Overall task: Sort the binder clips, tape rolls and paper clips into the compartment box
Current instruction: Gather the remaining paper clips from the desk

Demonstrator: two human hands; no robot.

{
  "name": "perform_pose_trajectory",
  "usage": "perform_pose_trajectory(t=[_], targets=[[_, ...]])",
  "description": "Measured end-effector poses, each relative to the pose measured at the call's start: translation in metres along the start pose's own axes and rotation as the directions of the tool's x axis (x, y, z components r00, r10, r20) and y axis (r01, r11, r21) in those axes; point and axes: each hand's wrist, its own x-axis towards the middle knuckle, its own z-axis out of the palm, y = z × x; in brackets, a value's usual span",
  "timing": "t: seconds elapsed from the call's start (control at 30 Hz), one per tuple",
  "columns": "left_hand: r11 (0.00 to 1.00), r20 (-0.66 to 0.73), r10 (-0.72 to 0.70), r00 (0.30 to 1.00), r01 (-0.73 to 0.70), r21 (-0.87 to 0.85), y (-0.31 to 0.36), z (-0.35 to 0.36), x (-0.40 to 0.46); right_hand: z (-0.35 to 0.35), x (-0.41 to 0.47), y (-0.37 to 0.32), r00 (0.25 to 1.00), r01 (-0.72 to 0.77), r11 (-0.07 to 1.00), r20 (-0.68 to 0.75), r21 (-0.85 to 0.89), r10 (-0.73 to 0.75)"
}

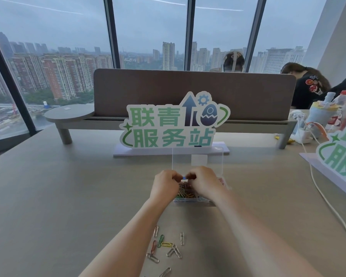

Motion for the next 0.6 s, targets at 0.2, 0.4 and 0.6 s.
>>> perform_pose_trajectory(t=[0.2, 0.4, 0.6], targets=[[0.999, -0.049, 0.054, 0.997, -0.054, 0.005, -0.007, -0.010, -0.007, -0.003, -0.016, -0.001, 0.992, 0.010, 0.995, -0.129, 0.101, 0.004], [0.991, -0.063, 0.069, 0.996, -0.061, 0.118, -0.030, -0.026, -0.028, 0.002, -0.035, -0.002, 0.994, 0.058, 0.989, -0.104, 0.135, -0.044], [0.953, 0.014, 0.104, 0.994, -0.104, 0.286, -0.053, -0.034, -0.044, 0.025, -0.058, -0.011, 0.988, 0.146, 0.981, 0.029, 0.129, -0.151]])
